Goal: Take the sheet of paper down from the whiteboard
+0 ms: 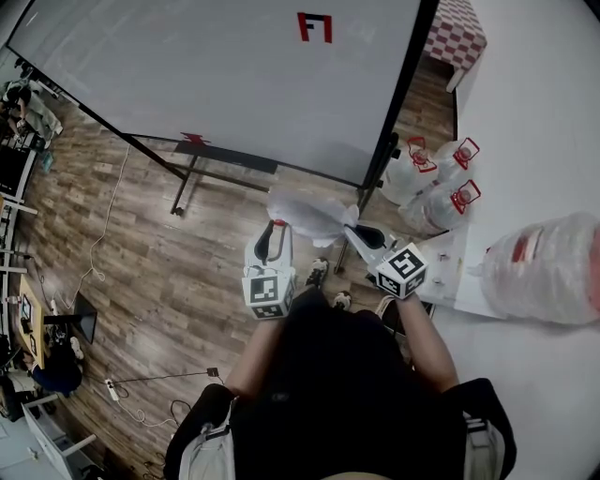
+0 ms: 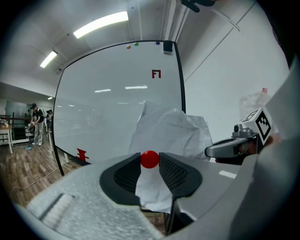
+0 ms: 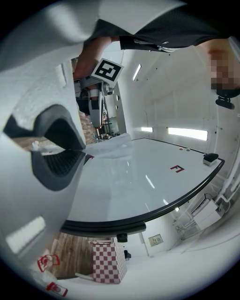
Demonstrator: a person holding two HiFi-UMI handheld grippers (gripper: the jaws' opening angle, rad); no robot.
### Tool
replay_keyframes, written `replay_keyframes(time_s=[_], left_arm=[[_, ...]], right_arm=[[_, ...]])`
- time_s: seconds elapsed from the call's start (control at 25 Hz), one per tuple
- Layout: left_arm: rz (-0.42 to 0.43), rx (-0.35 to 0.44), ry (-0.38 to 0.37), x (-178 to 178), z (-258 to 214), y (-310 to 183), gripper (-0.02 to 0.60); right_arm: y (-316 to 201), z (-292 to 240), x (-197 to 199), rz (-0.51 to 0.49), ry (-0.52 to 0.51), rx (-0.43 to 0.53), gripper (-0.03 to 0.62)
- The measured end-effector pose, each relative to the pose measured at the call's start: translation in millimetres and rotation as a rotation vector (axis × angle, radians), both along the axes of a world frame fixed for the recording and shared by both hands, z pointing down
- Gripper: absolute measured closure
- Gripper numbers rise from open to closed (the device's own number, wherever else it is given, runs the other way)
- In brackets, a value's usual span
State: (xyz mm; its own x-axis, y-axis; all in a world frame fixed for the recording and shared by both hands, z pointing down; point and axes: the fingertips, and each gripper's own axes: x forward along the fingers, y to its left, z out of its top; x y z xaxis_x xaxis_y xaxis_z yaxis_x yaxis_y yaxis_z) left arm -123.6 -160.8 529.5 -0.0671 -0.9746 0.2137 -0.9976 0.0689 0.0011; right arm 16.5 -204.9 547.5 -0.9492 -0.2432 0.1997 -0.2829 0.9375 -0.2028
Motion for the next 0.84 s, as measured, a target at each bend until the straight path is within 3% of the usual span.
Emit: replay_keyframes(time_s=[0.84], left_arm=[[0.01, 0.001, 0.007, 25, 6, -1, 0.451]], right_arm=[[0, 5, 26, 0.011, 0.006, 0.001, 0.589]])
